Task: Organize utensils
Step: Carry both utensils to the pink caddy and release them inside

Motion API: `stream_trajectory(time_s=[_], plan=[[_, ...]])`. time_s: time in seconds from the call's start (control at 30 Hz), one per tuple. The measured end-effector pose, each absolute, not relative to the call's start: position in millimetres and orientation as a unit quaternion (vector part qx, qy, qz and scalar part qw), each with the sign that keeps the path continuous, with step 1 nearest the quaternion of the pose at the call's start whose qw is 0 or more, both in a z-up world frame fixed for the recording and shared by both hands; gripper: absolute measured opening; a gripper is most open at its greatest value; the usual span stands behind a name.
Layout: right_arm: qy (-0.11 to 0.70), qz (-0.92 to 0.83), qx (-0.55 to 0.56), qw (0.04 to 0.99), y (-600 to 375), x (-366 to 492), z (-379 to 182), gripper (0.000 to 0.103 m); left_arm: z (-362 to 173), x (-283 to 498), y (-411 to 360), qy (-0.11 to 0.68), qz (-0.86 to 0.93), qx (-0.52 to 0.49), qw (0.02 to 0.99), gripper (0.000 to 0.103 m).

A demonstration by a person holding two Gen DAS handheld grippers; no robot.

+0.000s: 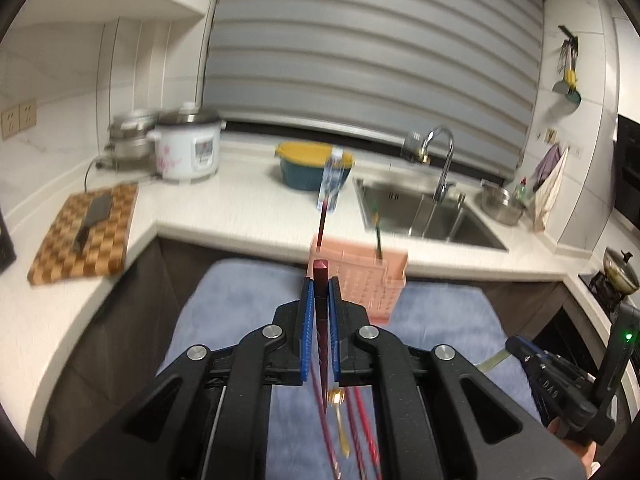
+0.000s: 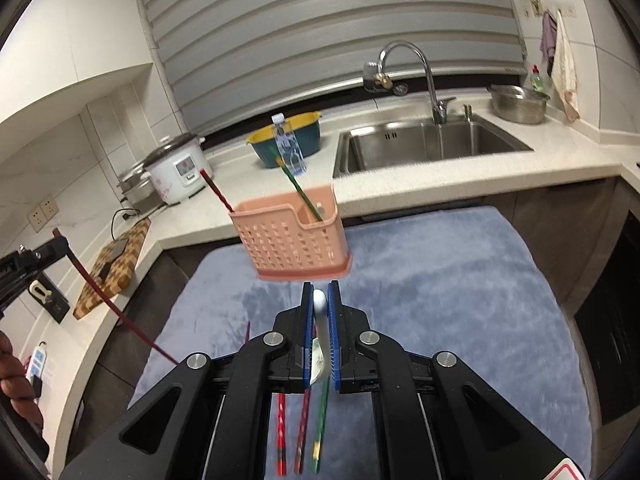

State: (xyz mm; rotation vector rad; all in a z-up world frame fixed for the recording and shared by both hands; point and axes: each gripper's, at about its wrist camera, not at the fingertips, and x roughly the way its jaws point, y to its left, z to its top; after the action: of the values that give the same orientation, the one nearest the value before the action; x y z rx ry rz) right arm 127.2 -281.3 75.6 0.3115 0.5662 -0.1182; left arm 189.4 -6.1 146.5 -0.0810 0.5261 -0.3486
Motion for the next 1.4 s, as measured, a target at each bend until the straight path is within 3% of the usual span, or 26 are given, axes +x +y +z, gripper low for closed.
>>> stream_trajectory(time_s=[0.3, 0.53, 0.97, 1.4], plan=[[0.248, -0.048, 0.130, 0.959, -281.4, 209.3, 119.4, 0.007, 209.3, 252.9, -36.6, 0.182, -0.180, -0.045, 0.966, 0.007], [0.240, -0.050, 0.119, 0.962, -284.8, 278.3, 127.7, 0.007, 229.1, 314.6, -66.1, 0.151, -0.179, -0.042, 0.971, 0.007], [0.282, -0.038, 0.103, 0.953, -278.2, 376.9, 83.5, 0.007, 176.5, 394.3, -93.3, 0.196, -0.169, -0.029, 0.965, 0.007], [0.302, -0.033, 0.098, 0.948, -271.8, 380.7, 58.8, 0.010, 136.3, 401.6, -105.1, 0.244, -0.181, -0.031, 0.952, 0.008]])
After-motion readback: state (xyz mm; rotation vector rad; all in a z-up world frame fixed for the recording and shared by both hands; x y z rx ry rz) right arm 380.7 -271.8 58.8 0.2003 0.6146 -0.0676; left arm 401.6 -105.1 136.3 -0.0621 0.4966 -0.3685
